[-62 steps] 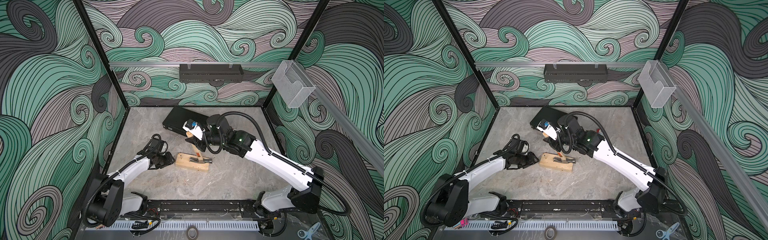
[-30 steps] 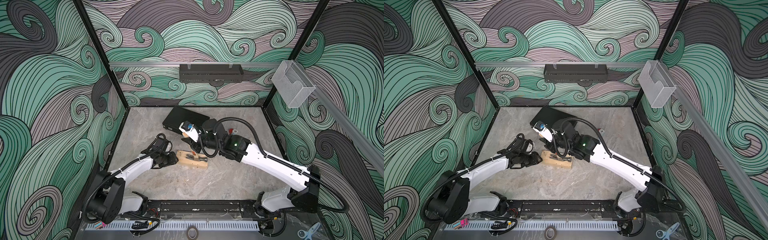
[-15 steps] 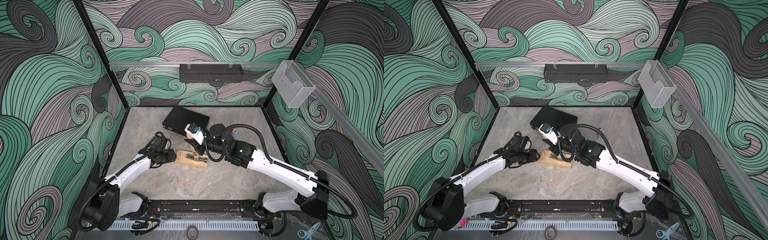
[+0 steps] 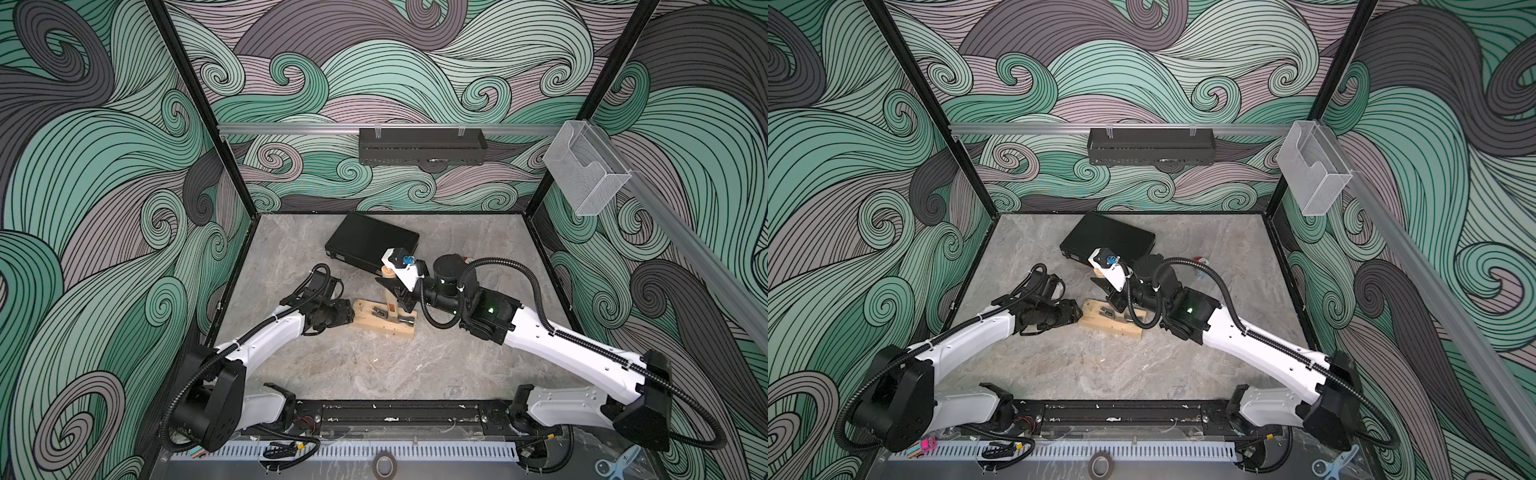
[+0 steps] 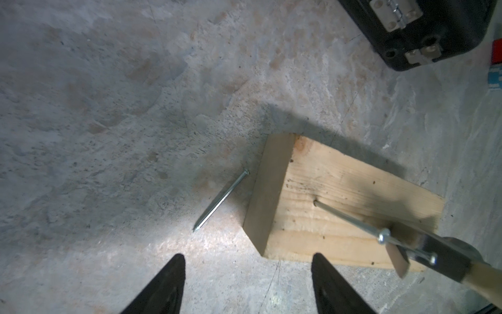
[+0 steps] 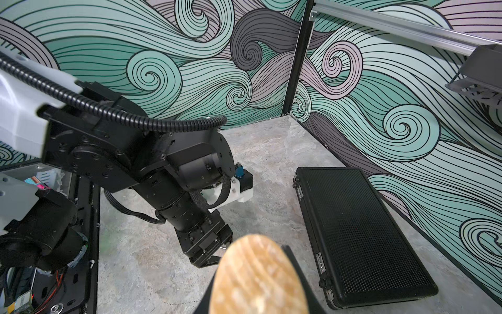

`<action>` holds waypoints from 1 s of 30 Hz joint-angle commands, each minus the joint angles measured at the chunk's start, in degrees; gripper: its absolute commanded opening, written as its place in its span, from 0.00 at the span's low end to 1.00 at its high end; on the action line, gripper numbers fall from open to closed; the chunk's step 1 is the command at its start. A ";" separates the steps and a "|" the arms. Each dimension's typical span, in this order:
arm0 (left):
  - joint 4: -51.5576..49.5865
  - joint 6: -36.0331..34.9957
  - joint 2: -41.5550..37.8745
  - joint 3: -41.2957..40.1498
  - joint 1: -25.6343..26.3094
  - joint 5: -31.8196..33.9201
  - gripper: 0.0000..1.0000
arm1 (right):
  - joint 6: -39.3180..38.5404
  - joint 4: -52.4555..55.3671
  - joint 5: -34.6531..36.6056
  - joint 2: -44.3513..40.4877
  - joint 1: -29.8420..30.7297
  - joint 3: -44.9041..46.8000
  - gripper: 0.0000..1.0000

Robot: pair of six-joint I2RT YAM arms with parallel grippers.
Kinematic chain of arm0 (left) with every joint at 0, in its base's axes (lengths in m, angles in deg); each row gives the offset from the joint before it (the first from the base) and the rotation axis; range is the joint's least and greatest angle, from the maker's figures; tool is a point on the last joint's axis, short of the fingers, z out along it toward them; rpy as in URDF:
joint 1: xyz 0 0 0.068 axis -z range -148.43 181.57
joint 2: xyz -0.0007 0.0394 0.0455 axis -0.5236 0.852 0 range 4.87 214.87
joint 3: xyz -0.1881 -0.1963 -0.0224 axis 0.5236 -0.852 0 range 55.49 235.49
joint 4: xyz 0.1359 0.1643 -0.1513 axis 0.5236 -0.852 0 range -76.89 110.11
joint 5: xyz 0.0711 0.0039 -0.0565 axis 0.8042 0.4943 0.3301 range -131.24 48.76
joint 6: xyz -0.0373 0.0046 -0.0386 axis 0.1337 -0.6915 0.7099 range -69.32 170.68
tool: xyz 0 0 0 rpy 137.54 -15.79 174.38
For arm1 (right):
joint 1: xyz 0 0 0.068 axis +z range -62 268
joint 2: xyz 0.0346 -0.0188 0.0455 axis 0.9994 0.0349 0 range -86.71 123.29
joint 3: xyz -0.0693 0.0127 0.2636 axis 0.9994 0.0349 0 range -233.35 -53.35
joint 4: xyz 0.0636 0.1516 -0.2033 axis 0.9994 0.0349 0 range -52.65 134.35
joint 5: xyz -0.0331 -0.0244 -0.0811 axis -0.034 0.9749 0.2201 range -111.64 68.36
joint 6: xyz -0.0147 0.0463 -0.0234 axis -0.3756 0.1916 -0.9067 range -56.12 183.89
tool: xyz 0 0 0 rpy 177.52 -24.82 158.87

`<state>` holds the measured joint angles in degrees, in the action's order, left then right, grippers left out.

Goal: Use a claw hammer to pull out a nail
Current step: Remove the nail from the mounting plate.

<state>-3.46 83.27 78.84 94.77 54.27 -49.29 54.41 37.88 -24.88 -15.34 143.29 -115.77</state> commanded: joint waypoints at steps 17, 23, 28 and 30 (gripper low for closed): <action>-1.85 -0.30 1.90 2.55 0.24 -0.62 0.67 | 7.28 -17.54 -4.31 -6.23 -2.38 10.74 0.00; -2.00 -0.11 1.52 2.48 0.24 -0.24 0.67 | 8.54 -18.78 -4.40 -6.29 -2.90 12.35 0.00; -2.43 -0.23 1.50 2.55 0.24 0.31 0.67 | 9.47 -21.18 -4.75 -6.68 -3.32 14.35 0.00; -2.55 -0.20 1.39 2.55 0.24 0.49 0.66 | 9.60 -21.62 -4.73 -6.91 -3.47 15.05 0.00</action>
<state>-3.55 83.27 80.53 95.23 54.27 -49.38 59.74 18.67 -27.46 -21.24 139.77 -102.02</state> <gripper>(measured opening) 0.664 0.253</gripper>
